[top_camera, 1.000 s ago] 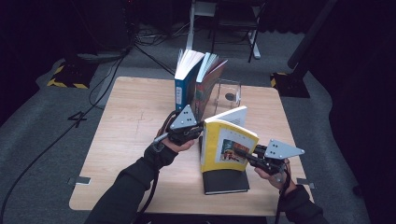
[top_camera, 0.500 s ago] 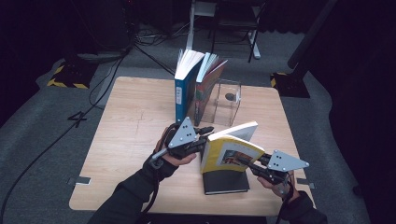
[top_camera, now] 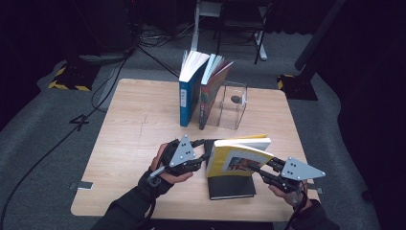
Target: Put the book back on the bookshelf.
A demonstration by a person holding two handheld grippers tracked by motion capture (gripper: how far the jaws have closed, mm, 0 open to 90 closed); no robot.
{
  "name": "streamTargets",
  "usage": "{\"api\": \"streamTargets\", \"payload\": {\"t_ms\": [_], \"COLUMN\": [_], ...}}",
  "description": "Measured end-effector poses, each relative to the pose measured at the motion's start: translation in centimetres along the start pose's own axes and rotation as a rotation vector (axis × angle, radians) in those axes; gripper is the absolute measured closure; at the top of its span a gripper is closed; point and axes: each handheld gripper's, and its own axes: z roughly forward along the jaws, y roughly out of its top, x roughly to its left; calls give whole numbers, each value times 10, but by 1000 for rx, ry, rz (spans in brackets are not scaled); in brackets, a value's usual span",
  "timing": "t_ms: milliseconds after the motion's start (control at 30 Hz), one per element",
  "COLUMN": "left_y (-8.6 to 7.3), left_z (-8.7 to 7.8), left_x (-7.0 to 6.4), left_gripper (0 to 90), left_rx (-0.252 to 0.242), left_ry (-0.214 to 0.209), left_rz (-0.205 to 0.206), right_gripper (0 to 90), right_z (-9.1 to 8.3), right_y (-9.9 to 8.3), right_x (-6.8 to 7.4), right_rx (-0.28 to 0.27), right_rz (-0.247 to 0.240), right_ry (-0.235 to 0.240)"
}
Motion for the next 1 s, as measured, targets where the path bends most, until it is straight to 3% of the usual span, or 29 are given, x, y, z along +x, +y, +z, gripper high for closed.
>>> {"api": "streamTargets", "payload": {"t_ms": [200, 300, 333, 433, 567, 667, 733, 767, 933, 1000], "left_y": [-20, -27, -30, -39, -49, -50, -48, -47, -26, -22], "left_z": [-1, 3, 6, 19, 40, 47, 49, 50, 45, 44], "left_x": [-4, -9, -14, -21, -30, -30, -29, -27, -20, -20], "left_gripper": [488, 449, 435, 416, 388, 400, 477, 477, 507, 531], "left_rx": [60, 85, 104, 134, 188, 178, 162, 140, 40, 27], "left_ry": [-30, -91, -98, -169, -189, -198, -200, -229, -222, -226], "left_rz": [8, -2, 8, -30, -24, -52, -63, -74, -71, -75], "right_gripper": [755, 764, 761, 751, 737, 693, 683, 674, 651, 650], "right_z": [-8, -11, -12, -14, -18, -21, -20, -20, -16, -15], "right_y": [1, 1, 1, 1, 0, -2, -3, -4, -11, -11], "right_x": [-4, -4, -4, -5, -7, -8, -8, -8, -8, -8], "right_rx": [-21, -24, -21, -21, -16, -14, -10, -3, 26, 31], "right_rz": [14, 18, 11, 2, -5, -6, -10, -14, -10, -10], "right_ry": [-13, -12, -15, -33, -50, -55, -60, -67, -77, -75]}}
